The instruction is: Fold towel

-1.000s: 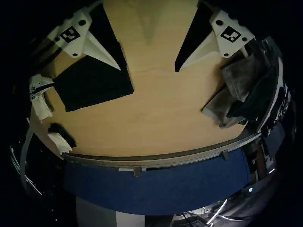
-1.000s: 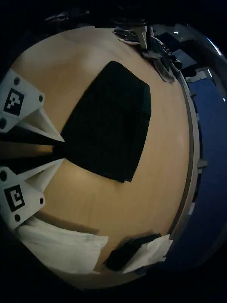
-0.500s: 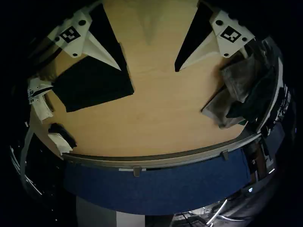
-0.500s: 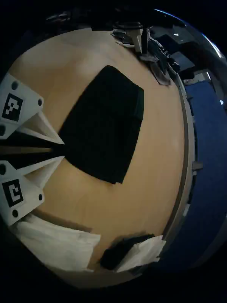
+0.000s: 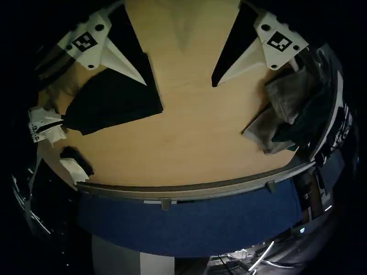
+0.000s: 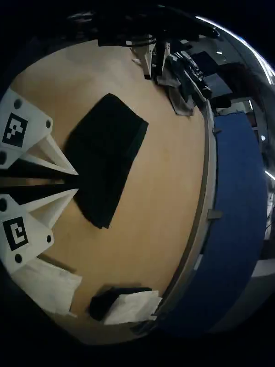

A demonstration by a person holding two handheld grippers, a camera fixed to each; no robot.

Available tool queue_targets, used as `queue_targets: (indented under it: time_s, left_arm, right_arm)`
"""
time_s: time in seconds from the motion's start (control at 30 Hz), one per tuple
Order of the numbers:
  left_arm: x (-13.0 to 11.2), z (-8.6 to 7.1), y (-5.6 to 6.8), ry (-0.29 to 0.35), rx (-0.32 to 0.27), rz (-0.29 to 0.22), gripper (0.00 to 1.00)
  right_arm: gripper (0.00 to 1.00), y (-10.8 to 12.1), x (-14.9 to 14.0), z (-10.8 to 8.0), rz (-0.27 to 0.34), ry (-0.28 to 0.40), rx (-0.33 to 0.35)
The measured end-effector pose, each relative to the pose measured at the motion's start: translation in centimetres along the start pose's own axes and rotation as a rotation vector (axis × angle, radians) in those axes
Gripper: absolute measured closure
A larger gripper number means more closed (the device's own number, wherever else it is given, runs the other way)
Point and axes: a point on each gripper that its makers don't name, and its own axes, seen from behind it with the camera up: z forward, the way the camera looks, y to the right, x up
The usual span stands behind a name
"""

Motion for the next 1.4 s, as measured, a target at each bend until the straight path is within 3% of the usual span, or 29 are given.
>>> queue_targets:
  time_s: [0.37,0.57,1.07,1.4]
  left_arm:
    - [-0.2,-0.6,-0.3,0.007,0.0,-0.009,0.05]
    - [-0.5,-1.3,-0.6,0.012,0.004,-0.022,0.05]
    - [-1.4,-3.3,-2.2,0.04,0.011,-0.101,0.05]
    - [-2.9,-3.6,-2.9,0.037,0.019,-0.167,0.05]
  right_arm:
    - [0.94,-1.6,2.2,0.7,-0.045,0.013,0.017]
    - [0.94,-3.7,4.1,1.8,-0.095,0.012,0.048]
    - [0.94,-13.7,7.3,5.3,-0.285,-0.011,0.188]
    - [0.94,-19.9,5.2,8.0,-0.426,-0.054,0.307]
